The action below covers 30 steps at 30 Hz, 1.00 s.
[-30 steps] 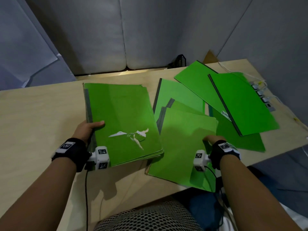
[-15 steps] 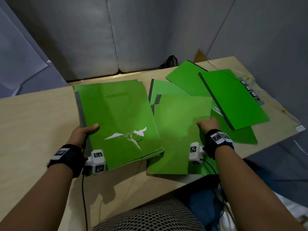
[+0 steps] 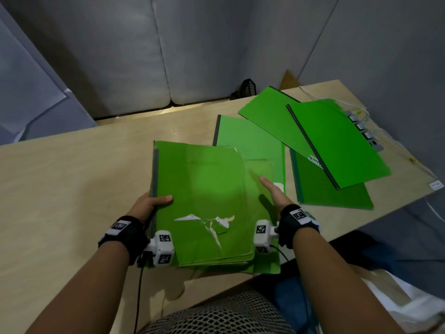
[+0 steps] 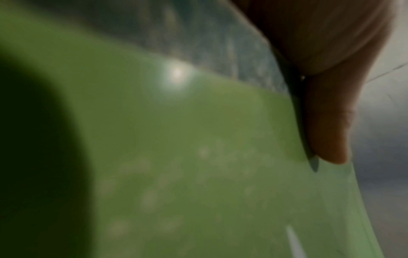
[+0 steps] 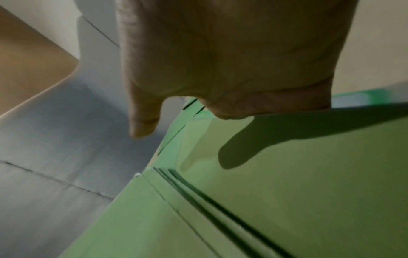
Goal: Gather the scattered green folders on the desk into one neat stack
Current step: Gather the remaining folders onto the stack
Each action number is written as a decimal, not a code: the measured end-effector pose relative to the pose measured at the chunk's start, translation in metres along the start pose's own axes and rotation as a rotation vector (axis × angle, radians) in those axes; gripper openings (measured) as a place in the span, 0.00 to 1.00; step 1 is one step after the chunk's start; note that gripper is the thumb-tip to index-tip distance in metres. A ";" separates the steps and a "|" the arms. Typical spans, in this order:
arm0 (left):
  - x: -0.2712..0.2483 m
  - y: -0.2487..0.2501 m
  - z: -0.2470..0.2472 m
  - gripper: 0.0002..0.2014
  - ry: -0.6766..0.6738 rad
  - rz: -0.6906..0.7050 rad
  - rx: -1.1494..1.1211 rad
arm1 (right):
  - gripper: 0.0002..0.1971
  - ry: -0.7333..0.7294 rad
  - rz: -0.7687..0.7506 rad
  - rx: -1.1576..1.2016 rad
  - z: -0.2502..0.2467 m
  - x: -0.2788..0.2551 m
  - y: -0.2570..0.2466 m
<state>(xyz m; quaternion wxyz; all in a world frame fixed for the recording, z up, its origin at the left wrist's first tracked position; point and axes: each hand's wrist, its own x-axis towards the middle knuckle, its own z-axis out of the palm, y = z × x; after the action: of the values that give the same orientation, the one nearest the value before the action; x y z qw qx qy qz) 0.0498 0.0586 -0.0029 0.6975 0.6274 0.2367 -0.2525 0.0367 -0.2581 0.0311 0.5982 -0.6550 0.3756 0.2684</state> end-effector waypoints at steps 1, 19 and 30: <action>0.000 -0.003 0.003 0.17 -0.016 -0.011 0.001 | 0.46 -0.019 -0.003 0.006 0.000 0.005 0.007; 0.012 0.027 0.046 0.18 -0.004 0.159 0.012 | 0.56 0.061 -0.200 0.058 0.015 0.042 -0.013; 0.012 0.019 0.002 0.23 0.207 0.105 0.062 | 0.45 0.278 -0.308 -1.196 -0.004 0.082 -0.008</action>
<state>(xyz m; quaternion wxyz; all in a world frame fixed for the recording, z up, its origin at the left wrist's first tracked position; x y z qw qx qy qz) 0.0710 0.0578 0.0042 0.6620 0.6829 0.2665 -0.1565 0.0894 -0.2764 -0.0291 0.1062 -0.9513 0.1364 0.2554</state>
